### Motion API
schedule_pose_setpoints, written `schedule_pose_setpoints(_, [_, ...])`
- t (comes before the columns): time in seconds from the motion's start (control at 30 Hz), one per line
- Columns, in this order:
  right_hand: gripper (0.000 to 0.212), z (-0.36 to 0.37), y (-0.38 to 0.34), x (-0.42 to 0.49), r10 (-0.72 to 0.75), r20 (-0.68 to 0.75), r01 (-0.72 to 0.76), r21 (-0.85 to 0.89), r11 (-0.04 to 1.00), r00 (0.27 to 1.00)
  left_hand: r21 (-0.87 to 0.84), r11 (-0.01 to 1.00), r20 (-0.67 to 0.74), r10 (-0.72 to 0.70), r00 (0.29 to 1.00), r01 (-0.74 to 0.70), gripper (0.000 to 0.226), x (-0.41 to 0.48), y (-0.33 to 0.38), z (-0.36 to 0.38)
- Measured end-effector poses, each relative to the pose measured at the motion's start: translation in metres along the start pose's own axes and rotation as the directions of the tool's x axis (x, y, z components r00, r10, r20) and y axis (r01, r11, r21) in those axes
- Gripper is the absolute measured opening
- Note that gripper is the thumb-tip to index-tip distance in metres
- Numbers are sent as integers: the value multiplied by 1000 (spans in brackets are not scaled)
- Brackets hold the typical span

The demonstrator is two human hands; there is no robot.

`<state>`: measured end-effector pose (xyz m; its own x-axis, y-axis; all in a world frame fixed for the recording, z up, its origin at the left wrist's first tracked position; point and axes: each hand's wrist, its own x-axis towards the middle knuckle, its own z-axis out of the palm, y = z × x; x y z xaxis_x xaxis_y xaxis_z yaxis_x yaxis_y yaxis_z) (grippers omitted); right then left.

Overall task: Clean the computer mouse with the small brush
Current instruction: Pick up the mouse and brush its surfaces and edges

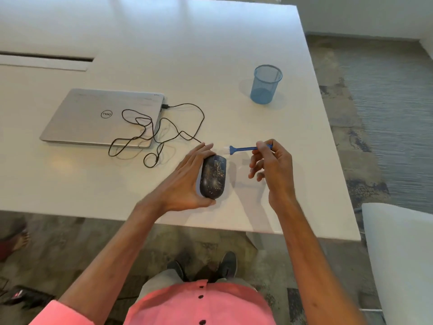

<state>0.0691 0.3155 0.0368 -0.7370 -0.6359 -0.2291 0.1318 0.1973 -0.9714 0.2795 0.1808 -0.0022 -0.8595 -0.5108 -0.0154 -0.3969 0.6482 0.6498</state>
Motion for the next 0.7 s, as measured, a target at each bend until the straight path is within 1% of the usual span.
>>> schedule_pose_setpoints(0.13, [31, 7, 7, -34, -45, -32, 44, -25, 999, 998, 9, 999, 21, 46, 999, -46, 126, -22, 1, 0])
schedule_pose_setpoints(0.3, [33, 21, 19, -83, -78, -190, 74, -30, 997, 979, 21, 991, 72, 132, 989, -134, 133, -49, -2, -6])
schedule_pose_setpoints(0.5, [33, 31, 31, -140, -81, -315, 93, 24, 995, 946, 9, 977, 122, 209, 970, -211, 128, -81, -4, -9])
schedule_pose_setpoints(0.6, [33, 27, 39, -156, -93, -347, 96, -10, 995, 933, 12, 973, 142, 227, 964, -231, 126, -95, -3, -6])
schedule_pose_setpoints(0.7, [35, 23, 44, -168, -105, -348, 94, -48, 994, 932, 24, 973, 155, 224, 962, -231, 126, -107, -1, 0])
